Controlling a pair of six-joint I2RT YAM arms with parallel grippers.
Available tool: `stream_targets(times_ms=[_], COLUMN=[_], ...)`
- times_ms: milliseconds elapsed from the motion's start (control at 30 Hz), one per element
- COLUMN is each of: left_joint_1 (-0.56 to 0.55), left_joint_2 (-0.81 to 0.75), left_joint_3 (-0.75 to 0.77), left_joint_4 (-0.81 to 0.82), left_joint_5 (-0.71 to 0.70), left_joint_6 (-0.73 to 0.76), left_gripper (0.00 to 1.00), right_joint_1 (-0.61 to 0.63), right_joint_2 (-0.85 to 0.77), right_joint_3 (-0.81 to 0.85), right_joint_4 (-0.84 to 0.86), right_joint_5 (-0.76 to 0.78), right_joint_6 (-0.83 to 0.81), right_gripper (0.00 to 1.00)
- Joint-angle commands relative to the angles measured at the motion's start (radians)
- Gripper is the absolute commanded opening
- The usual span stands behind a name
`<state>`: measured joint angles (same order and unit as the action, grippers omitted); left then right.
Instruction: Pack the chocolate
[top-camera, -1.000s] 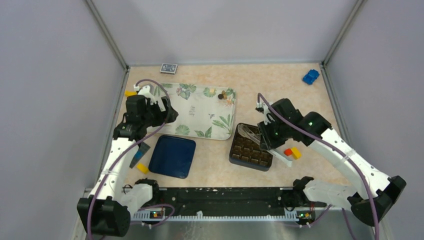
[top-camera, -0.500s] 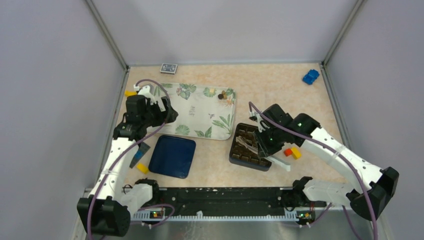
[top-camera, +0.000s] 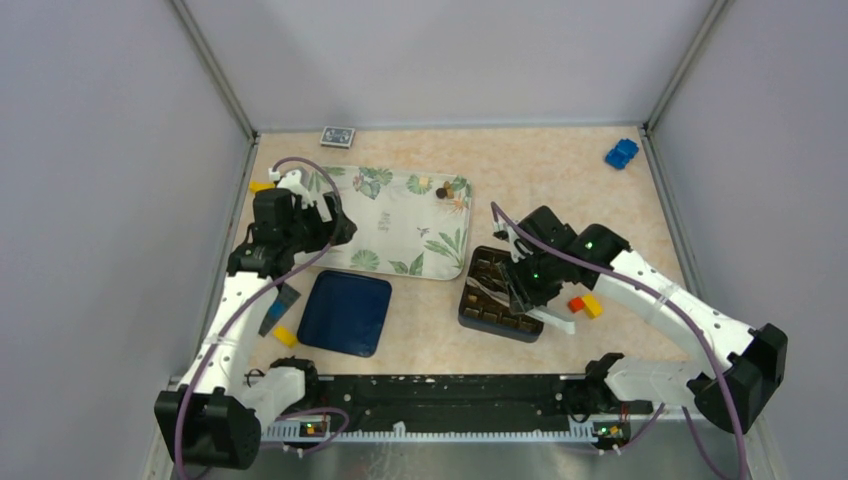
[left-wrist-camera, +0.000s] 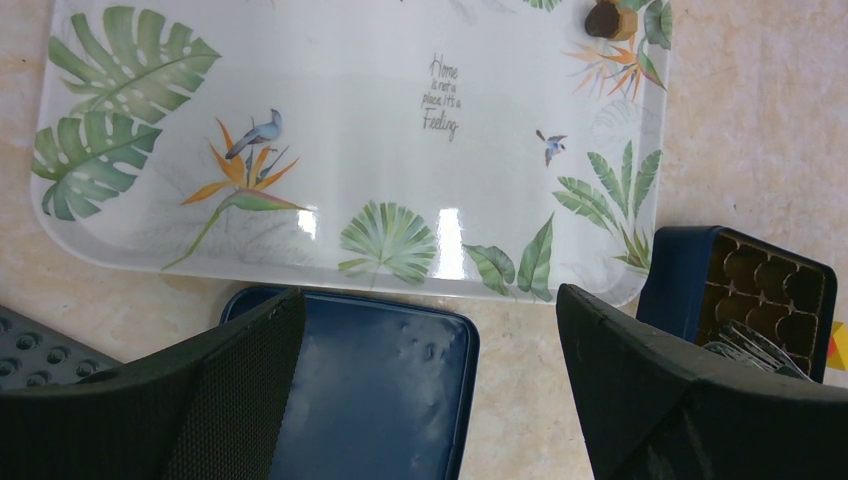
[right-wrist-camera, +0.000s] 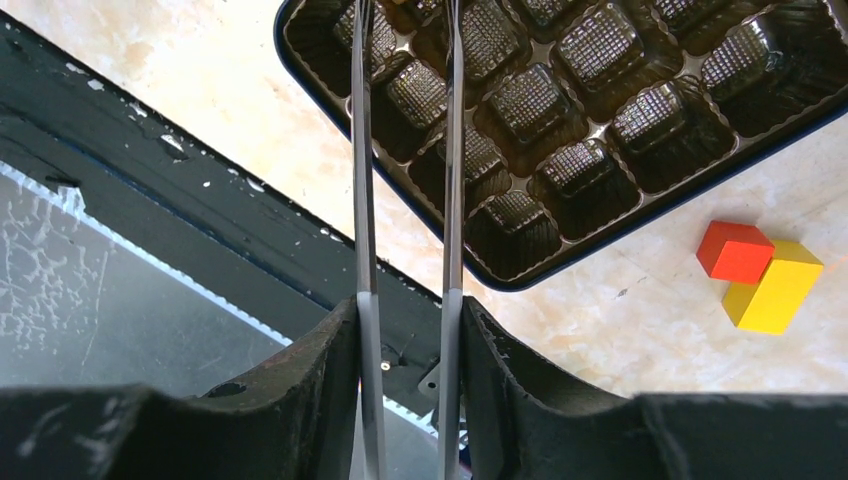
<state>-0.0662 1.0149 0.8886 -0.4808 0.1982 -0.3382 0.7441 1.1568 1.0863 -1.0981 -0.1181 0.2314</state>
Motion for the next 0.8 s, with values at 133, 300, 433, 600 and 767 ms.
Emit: stream_targets(times_ms=[133,300,433,600,767], left_joint_1=[0.003,0.003,0.003,0.003,0.003], left_joint_2=[0.007,0.004,-0.006,-0.025,-0.038], left_joint_3=[0.037,0.034,0.026,0.023,0.025], left_joint_4=[0.036,0.035,0.036,0.028,0.015], left_joint_5=[0.019,0.021,0.015,0.007,-0.019], left_joint_6=[0.007,0.005,0.007,0.006,0.014], left_gripper=[0.99,0.99,0.99,0.99,0.99], right_joint_1=[0.009,0.009,0.008,-0.038,-0.082], right_joint_2=[-0.012,-0.025,0.026,0.177,0.387], right_joint_3=[0.034,0.147,0.240,0.319,0.400], right_joint_4=[0.022,0.023,0.091,0.232,0.316], right_joint_5=[0.034,0.059,0.180,0.227,0.241], right_joint_6=[0.003,-0.004,-0.019,-0.028,-0.029], right_gripper=[0.31,0.13,0.13,0.22,0.30])
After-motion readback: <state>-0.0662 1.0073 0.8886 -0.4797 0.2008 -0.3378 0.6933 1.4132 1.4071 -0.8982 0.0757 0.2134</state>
